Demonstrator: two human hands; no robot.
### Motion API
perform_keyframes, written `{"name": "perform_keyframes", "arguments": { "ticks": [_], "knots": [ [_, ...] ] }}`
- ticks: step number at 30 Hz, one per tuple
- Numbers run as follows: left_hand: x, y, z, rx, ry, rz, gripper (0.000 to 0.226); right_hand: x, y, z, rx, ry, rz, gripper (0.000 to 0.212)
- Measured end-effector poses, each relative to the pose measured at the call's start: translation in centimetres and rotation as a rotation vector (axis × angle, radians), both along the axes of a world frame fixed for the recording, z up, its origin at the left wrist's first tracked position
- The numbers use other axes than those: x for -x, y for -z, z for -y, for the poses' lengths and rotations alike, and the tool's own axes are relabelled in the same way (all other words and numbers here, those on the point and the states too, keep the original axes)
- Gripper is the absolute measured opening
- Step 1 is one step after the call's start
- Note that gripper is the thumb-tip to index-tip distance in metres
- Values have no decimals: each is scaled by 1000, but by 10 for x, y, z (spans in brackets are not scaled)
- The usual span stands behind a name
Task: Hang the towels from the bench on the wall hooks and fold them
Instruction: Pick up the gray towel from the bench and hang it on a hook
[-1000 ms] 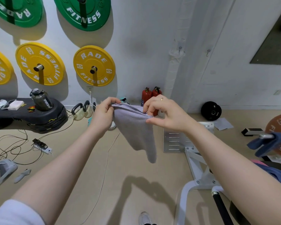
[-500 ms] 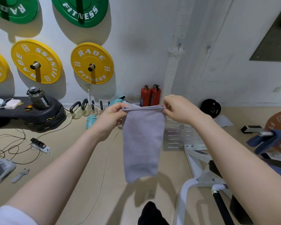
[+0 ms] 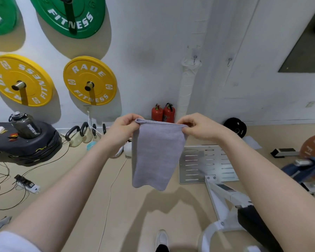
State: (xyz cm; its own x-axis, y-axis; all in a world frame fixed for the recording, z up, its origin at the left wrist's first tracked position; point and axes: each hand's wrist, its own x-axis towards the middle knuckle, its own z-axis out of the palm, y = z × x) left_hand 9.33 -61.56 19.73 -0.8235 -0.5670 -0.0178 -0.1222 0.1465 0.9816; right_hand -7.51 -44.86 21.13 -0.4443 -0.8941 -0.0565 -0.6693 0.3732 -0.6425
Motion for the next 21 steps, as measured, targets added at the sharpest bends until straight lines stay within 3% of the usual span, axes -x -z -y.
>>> {"name": "perform_keyframes", "arguments": {
  "ticks": [3, 6, 8, 11, 16, 19, 21],
  "knots": [
    [38, -10, 9, -75, 30, -12, 27, 38, -9, 11, 93, 93, 250, 16],
    [76, -24, 14, -183, 65, -91, 29, 74, -12, 19, 246, 116, 557, 24],
    [99, -28, 18, -163, 37, -131, 31, 94, -11, 23, 343, 113, 631, 22],
    [128, -26, 28, -59, -16, -142, 37, 123, -11, 22, 369, 57, 458, 24],
    [163, -24, 27, 114, -79, -144, 39, 146, -19, 28, -29, -206, 27, 15],
    [180, -21, 27, 121, -107, -188, 40, 148, -12, 36, -106, -267, -185, 7],
    [189, -21, 29, 133, -119, -194, 40, 153, -5, 39, -142, -254, -265, 18]
  ]
}}
